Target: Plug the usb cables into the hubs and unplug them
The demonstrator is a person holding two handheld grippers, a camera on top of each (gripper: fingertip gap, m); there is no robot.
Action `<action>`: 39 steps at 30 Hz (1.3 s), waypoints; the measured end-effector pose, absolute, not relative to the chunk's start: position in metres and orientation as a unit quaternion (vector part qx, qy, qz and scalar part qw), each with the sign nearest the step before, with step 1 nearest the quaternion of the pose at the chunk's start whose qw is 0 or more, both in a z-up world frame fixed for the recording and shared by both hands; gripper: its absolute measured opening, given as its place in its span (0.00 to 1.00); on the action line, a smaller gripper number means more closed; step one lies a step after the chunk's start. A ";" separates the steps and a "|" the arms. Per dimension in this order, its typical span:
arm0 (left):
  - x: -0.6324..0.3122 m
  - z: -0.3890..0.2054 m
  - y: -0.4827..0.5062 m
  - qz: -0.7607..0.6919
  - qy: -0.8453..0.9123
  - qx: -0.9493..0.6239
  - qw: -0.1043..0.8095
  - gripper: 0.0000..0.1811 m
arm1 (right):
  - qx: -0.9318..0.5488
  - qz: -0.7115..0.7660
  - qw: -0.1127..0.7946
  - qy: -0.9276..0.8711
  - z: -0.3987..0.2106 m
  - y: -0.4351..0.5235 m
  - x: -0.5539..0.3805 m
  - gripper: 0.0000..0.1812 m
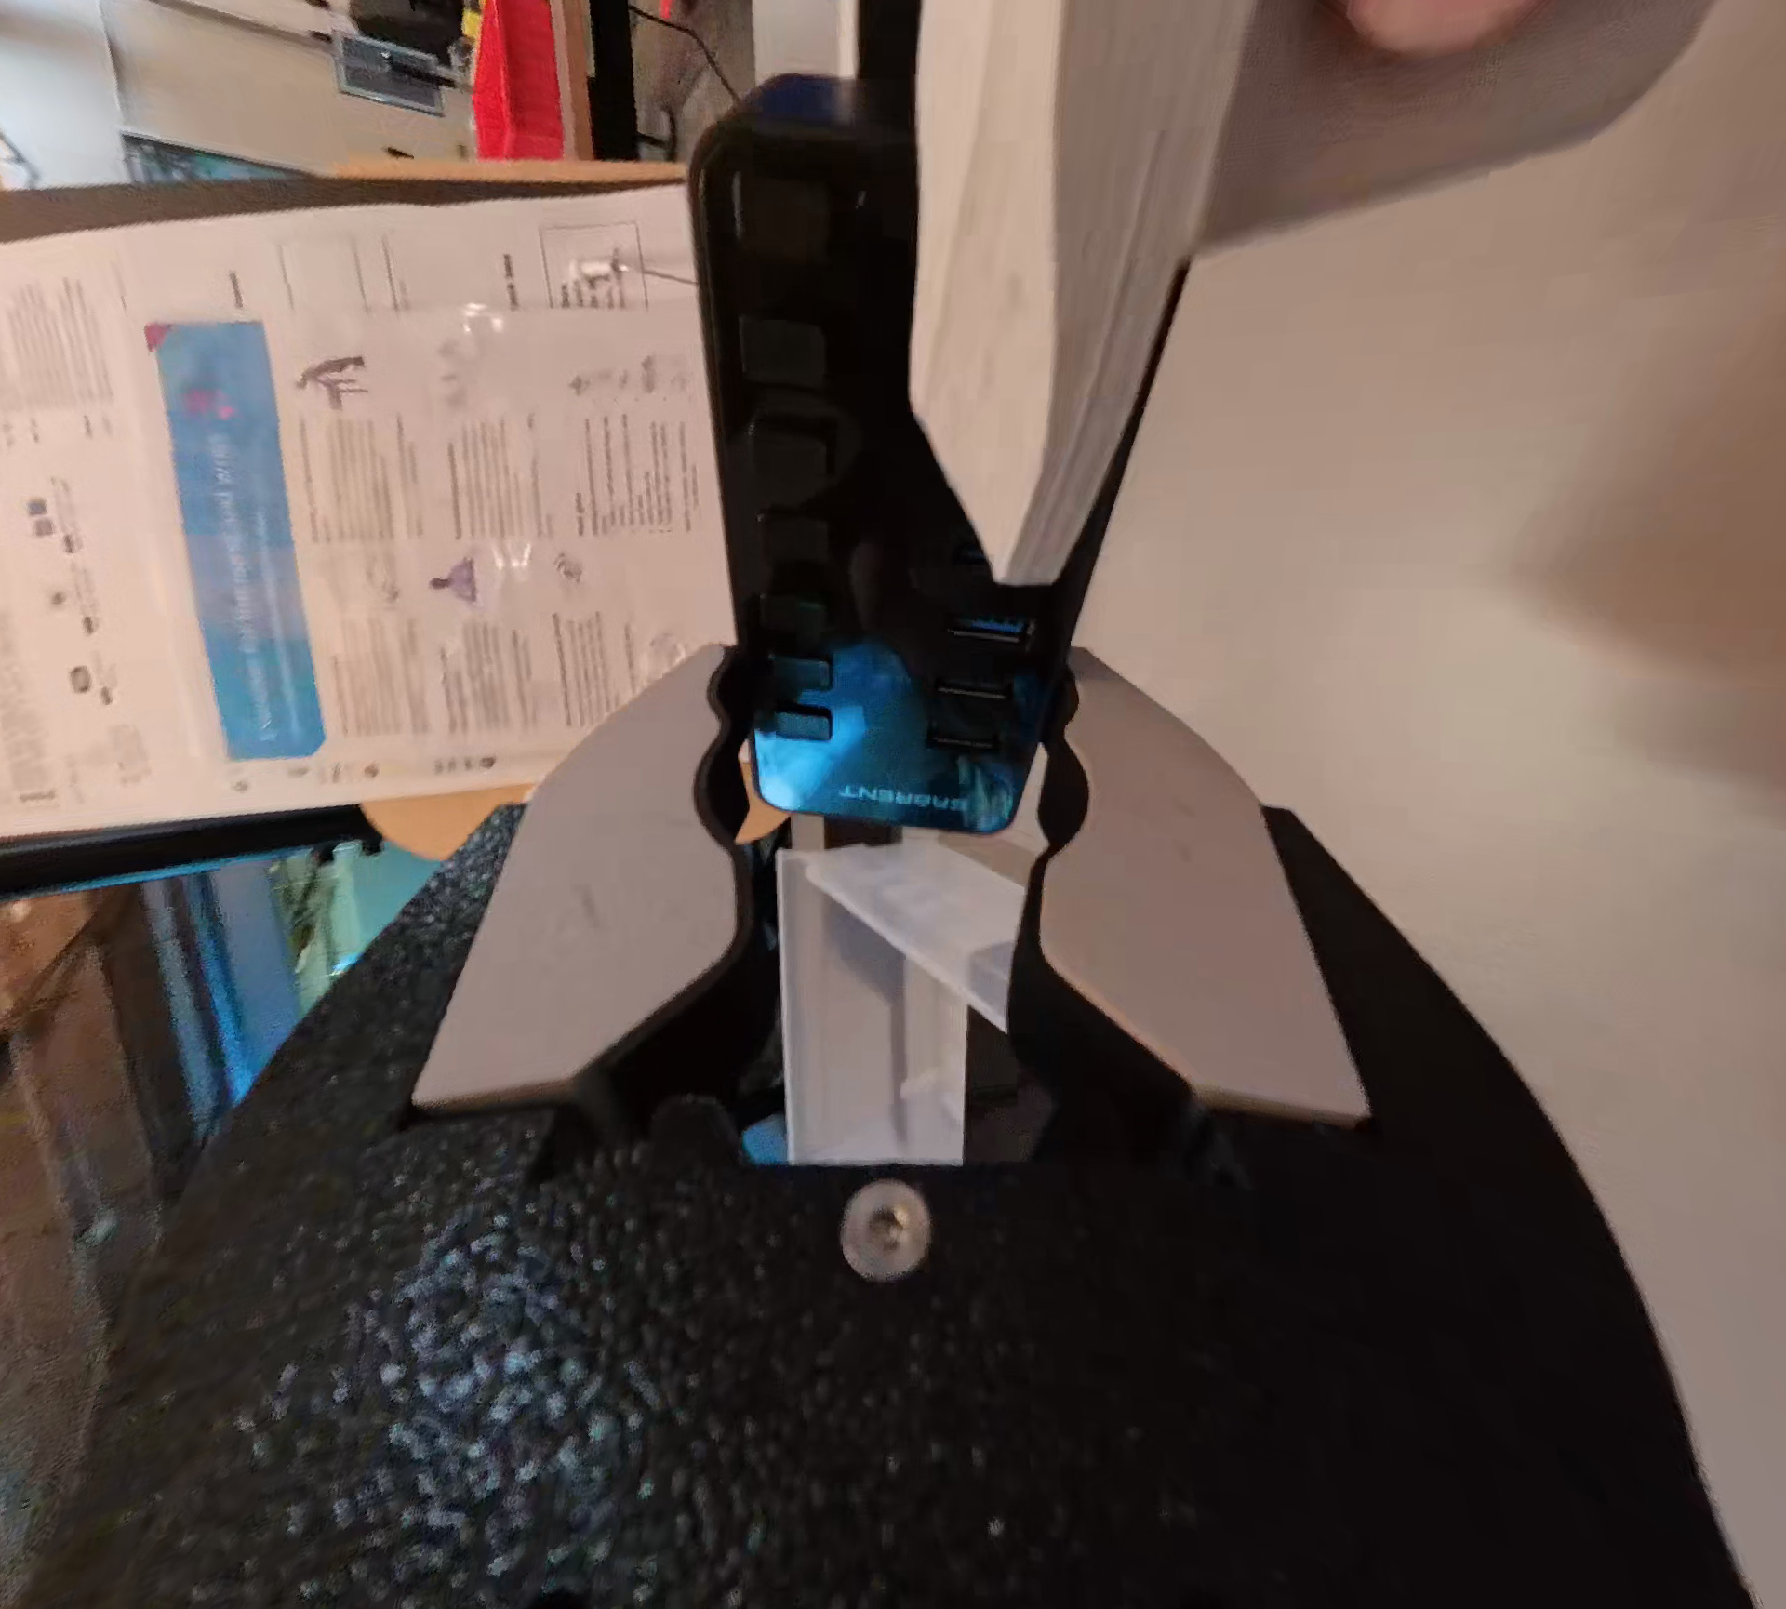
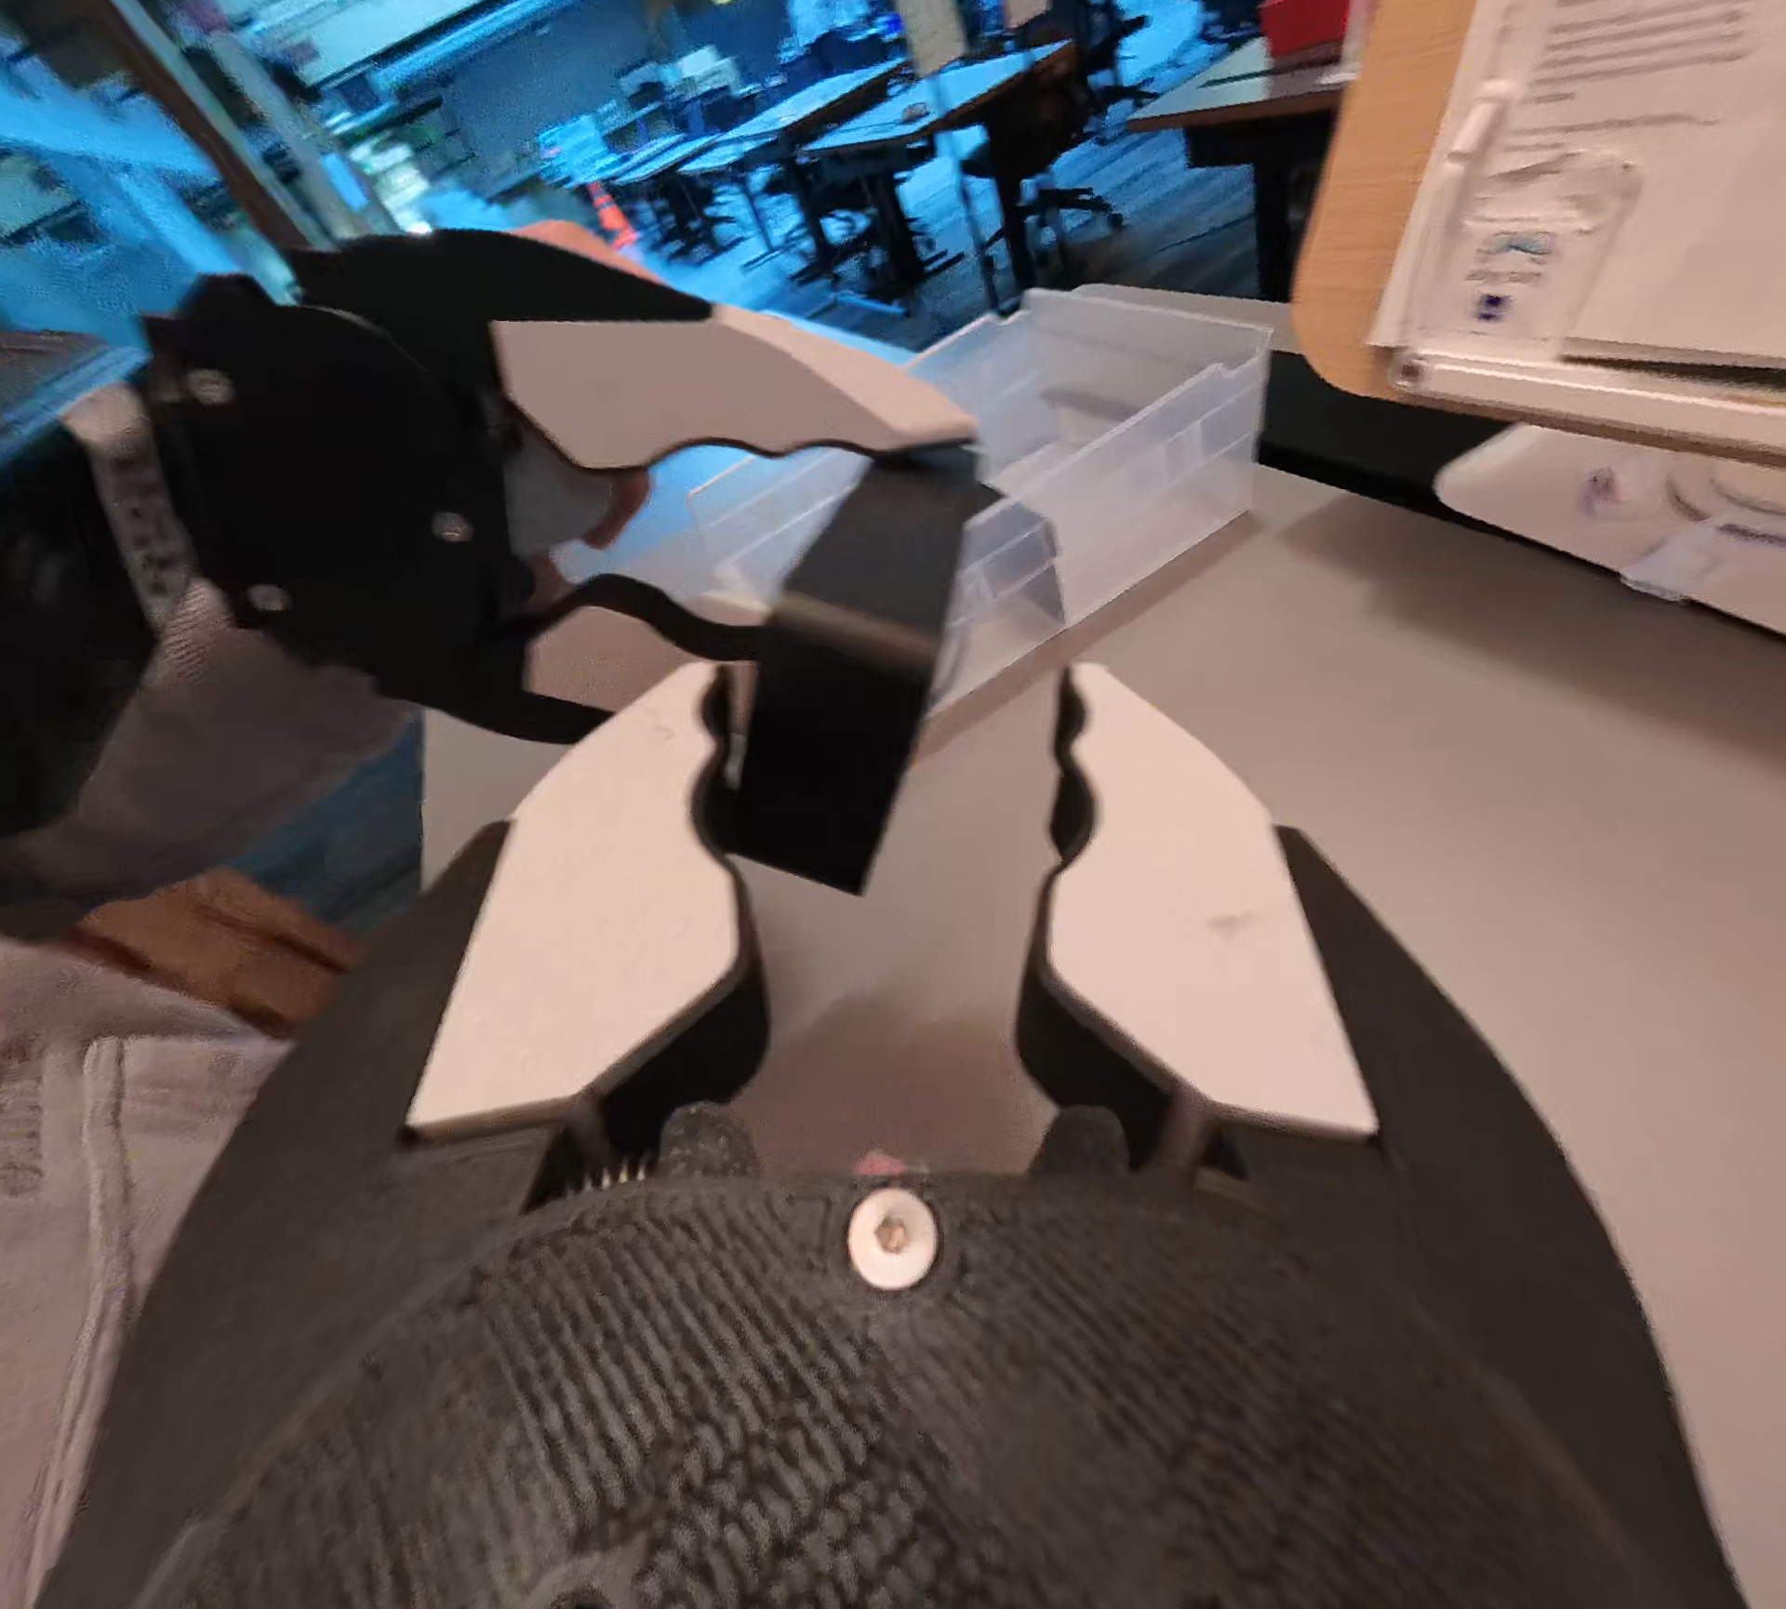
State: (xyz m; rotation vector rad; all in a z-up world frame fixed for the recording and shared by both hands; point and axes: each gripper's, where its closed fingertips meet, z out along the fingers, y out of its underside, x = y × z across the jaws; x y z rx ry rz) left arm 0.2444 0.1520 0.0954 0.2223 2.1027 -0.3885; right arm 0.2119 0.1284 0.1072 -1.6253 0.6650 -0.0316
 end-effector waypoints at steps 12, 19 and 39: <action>0.229 0.102 0.133 -0.484 0.778 -0.278 0.290 0.50 | -0.679 -0.119 0.670 0.277 0.135 0.063 0.207 0.15; 0.194 0.114 0.098 -0.731 0.365 -0.462 -0.344 0.49 | -0.691 -0.279 0.639 0.190 0.144 0.058 0.195 0.16; 0.167 0.110 0.070 -0.687 0.704 -0.151 -0.097 0.33 | -0.753 0.064 0.613 0.232 0.070 0.092 0.151 0.48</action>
